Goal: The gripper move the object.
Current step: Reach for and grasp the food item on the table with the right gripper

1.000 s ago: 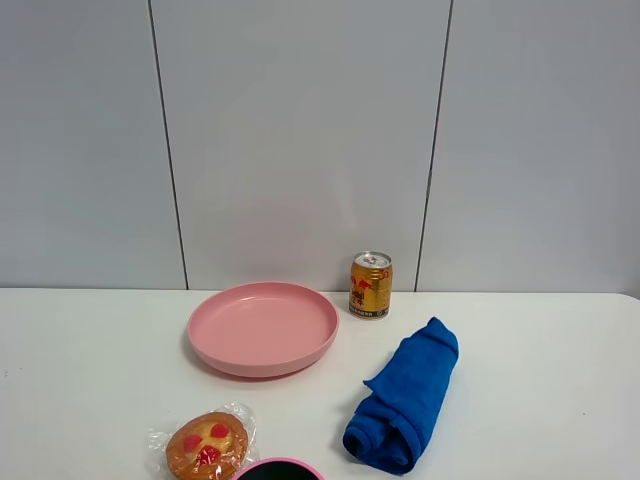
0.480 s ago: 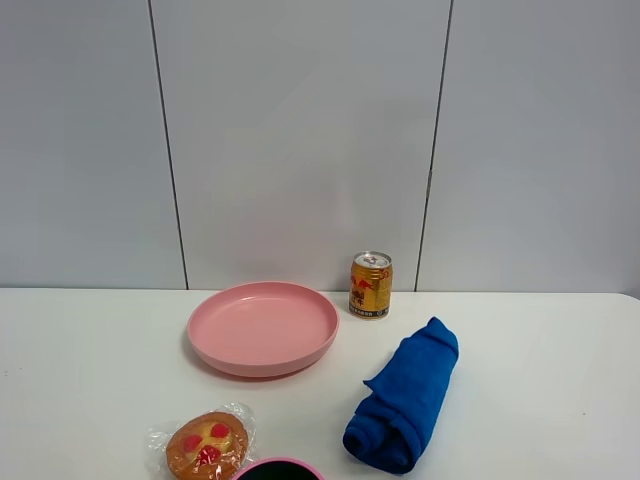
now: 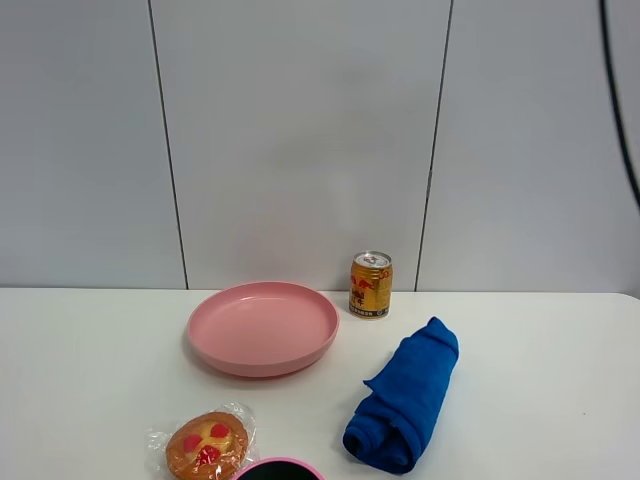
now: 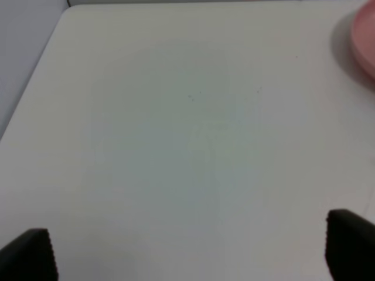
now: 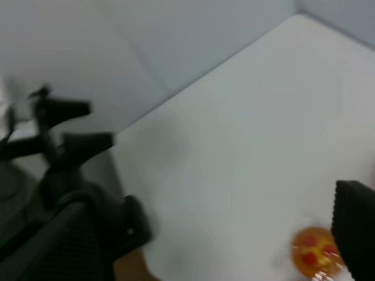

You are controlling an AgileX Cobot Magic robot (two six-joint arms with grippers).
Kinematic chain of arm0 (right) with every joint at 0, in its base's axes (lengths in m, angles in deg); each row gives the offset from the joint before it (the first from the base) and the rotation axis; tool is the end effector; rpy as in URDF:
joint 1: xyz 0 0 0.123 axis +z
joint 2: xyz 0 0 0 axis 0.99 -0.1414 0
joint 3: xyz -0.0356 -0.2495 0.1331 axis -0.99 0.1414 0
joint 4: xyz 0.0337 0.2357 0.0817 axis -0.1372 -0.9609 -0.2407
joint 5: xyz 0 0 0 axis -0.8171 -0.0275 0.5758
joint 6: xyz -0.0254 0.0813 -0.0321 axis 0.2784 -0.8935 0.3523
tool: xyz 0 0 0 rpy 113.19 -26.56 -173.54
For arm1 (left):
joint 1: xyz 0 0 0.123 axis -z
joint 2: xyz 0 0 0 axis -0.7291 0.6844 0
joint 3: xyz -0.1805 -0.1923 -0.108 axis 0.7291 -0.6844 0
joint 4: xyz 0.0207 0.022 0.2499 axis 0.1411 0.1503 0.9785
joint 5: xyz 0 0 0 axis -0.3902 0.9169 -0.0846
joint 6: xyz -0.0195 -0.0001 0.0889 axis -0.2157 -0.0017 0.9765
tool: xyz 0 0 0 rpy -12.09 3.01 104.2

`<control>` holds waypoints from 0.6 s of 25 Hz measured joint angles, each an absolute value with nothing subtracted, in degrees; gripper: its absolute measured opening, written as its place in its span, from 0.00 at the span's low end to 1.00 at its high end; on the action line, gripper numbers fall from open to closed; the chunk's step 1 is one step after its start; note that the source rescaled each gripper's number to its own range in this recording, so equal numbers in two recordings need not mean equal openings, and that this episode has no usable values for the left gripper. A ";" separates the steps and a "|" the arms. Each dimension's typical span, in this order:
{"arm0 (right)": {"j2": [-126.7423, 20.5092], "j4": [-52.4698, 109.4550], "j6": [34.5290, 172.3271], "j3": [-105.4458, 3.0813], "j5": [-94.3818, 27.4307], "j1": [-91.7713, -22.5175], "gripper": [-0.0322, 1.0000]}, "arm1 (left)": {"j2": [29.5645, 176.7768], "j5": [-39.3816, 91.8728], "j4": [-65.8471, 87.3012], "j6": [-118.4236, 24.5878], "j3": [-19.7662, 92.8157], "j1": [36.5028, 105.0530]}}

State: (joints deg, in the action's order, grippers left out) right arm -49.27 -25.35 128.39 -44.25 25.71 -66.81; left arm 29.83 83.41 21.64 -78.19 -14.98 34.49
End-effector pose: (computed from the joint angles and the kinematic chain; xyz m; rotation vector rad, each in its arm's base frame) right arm 0.1931 0.1291 0.4270 -0.9880 1.8969 1.0965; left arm -0.0037 -0.0045 0.2741 -0.1688 2.0493 0.1095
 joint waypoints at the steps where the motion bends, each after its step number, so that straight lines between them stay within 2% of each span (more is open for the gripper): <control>1: -49.81 -24.75 128.93 -44.79 25.10 -63.65 0.77 | 29.83 83.41 21.64 -78.19 -14.98 34.49; 5: -51.28 -16.07 127.12 -45.83 18.91 -50.86 0.77 | 29.83 83.41 21.64 -78.19 -14.98 34.49; 8: -53.08 -4.14 119.01 -45.83 13.74 -42.46 0.77 | 29.83 83.41 21.64 -78.19 -14.98 34.49; 15: -61.18 22.83 94.04 -45.83 10.75 -32.57 0.76 | 29.83 83.41 21.64 -78.19 -14.98 34.49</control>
State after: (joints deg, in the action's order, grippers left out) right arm -61.18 22.83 94.04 -45.83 10.75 -32.57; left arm 29.83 83.41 21.64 -78.19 -14.98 34.49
